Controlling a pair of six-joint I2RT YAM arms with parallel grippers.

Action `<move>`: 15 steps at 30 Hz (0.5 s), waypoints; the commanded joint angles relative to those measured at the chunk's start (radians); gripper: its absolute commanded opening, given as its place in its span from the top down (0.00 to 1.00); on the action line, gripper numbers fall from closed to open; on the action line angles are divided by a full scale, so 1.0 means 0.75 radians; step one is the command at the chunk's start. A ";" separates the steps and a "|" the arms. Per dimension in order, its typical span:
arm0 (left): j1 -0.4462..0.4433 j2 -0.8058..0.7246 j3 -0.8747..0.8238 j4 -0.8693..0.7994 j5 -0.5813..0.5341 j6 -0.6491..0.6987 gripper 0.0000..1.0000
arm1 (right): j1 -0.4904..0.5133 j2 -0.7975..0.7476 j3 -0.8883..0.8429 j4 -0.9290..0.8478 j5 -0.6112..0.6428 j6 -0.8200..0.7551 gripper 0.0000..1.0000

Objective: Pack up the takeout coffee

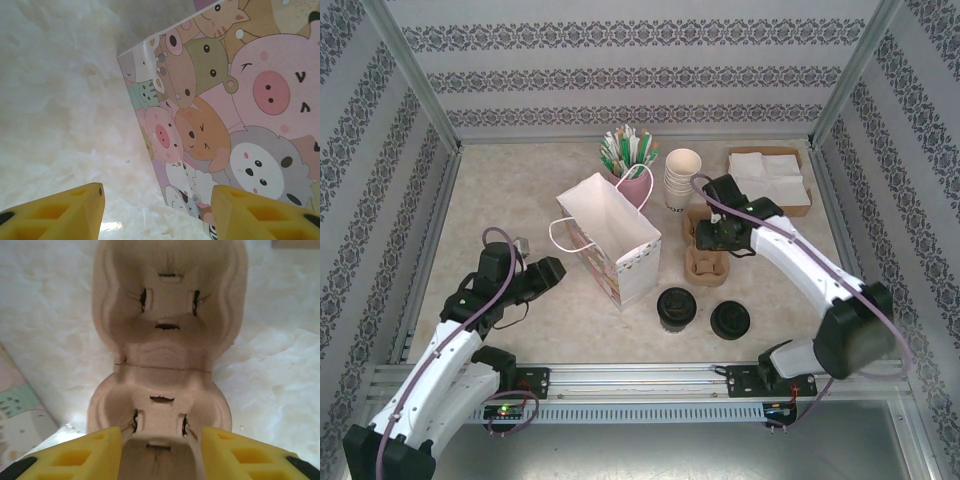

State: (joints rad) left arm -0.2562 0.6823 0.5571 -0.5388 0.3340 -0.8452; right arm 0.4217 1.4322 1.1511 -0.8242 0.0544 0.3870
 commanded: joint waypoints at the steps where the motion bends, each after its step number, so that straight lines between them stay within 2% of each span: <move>1: -0.020 -0.036 0.021 -0.046 -0.023 0.009 0.40 | -0.020 0.065 0.030 0.052 -0.049 -0.095 0.54; 8: -0.022 -0.027 0.022 -0.034 -0.022 0.028 0.40 | -0.028 0.128 0.024 0.143 -0.079 -0.087 0.53; 15: -0.022 -0.019 0.026 -0.055 -0.041 0.039 0.40 | -0.032 0.198 0.038 0.126 -0.019 -0.095 0.52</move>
State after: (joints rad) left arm -0.2562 0.6743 0.5571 -0.5468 0.3256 -0.8379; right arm 0.4076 1.5642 1.1553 -0.7277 0.0143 0.3328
